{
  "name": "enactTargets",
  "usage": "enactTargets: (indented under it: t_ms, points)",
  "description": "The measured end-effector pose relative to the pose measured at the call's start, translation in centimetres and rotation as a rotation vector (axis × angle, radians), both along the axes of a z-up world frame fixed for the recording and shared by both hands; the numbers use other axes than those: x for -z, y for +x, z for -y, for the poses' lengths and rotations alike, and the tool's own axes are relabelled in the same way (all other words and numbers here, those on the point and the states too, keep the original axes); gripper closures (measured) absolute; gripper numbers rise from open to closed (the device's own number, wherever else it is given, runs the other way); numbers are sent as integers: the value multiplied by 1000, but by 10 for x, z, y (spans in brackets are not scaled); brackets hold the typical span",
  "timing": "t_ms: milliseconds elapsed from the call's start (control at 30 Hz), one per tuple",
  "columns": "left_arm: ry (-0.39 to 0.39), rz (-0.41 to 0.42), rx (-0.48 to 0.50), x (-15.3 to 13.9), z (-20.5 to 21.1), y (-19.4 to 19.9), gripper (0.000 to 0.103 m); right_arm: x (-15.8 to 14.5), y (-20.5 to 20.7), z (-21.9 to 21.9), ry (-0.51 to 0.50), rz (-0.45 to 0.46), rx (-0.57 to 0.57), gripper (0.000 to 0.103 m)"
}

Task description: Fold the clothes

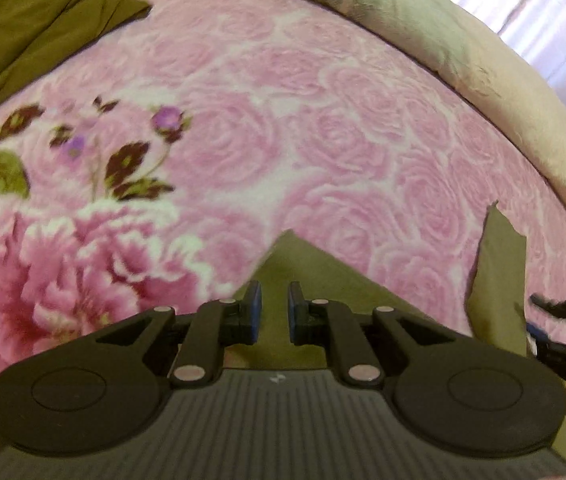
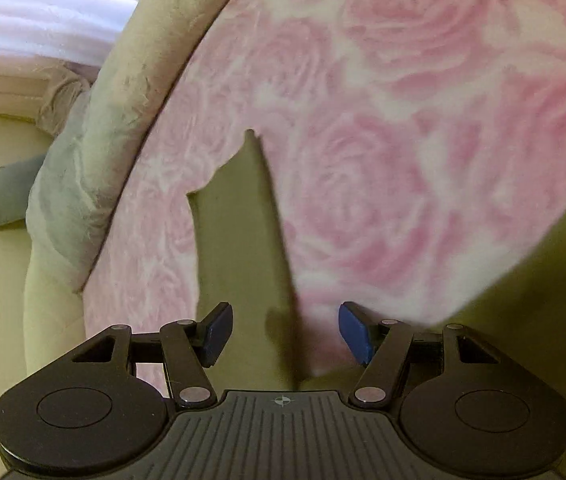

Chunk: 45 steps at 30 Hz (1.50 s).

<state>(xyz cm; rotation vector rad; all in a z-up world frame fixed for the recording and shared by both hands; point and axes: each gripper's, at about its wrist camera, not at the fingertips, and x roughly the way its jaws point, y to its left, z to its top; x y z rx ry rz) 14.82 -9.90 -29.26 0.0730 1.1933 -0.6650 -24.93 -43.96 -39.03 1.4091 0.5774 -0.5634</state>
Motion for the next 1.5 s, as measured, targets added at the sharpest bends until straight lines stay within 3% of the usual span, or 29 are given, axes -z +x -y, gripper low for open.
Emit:
enactTargets:
  t_ms: [33, 100, 200, 333, 433, 567, 600, 633, 667, 733, 800, 933, 1000, 1033, 1133, 1200, 1333, 1500]
  points:
    - [-2, -9, -11, 1, -5, 2, 94, 1, 5, -2, 14, 4, -10, 91]
    - [-6, -25, -31, 4, -15, 6, 94, -6, 20, -9, -23, -15, -48, 92]
    - [-25, -30, -48, -2, -34, 12, 94, -40, 54, -38, -257, -77, -162, 96]
    - [-37, -55, -96, -6, -63, 19, 94, -101, 106, -117, -657, -73, -426, 97]
    - [-44, -81, -144, -7, -84, 22, 94, -117, 138, -195, -857, -61, -681, 96]
    - [-65, -131, -175, -1, -99, 22, 94, -95, 153, -279, -911, -154, -936, 91]
    - [-72, -143, -169, 0, -99, 20, 94, -91, 146, -288, -882, -167, -938, 72]
    - [-79, -153, -159, 2, -98, 18, 94, -90, 135, -289, -841, -171, -908, 46]
    - [-86, -163, -144, 4, -96, 16, 93, -89, 124, -291, -799, -175, -877, 39]
    - [-105, -186, -112, 7, -87, 9, 91, -88, 102, -289, -694, -178, -798, 38]
    - [-139, -227, -96, 13, -76, 5, 91, -87, 77, -265, -511, -164, -643, 38]
    - [-208, -315, -101, 28, -55, 0, 90, -76, -6, -206, -119, -114, -166, 40]
    - [-235, -348, -127, 36, -48, 0, 88, -68, -57, -187, 12, -80, 91, 52]
    - [-246, -362, -147, 40, -46, 1, 87, -65, -79, -181, 55, -61, 200, 52]
    - [-259, -396, -189, 49, -42, 5, 87, -57, -137, -173, 133, -4, 468, 52]
    - [-254, -400, -196, 52, -39, 8, 87, -52, -156, -174, 157, 19, 569, 52]
    - [-257, -404, -201, 53, -37, 11, 87, -39, -169, -178, 189, 43, 655, 53]
    - [-292, -445, -263, 61, -40, 16, 85, -29, -165, -177, 192, 50, 666, 62]
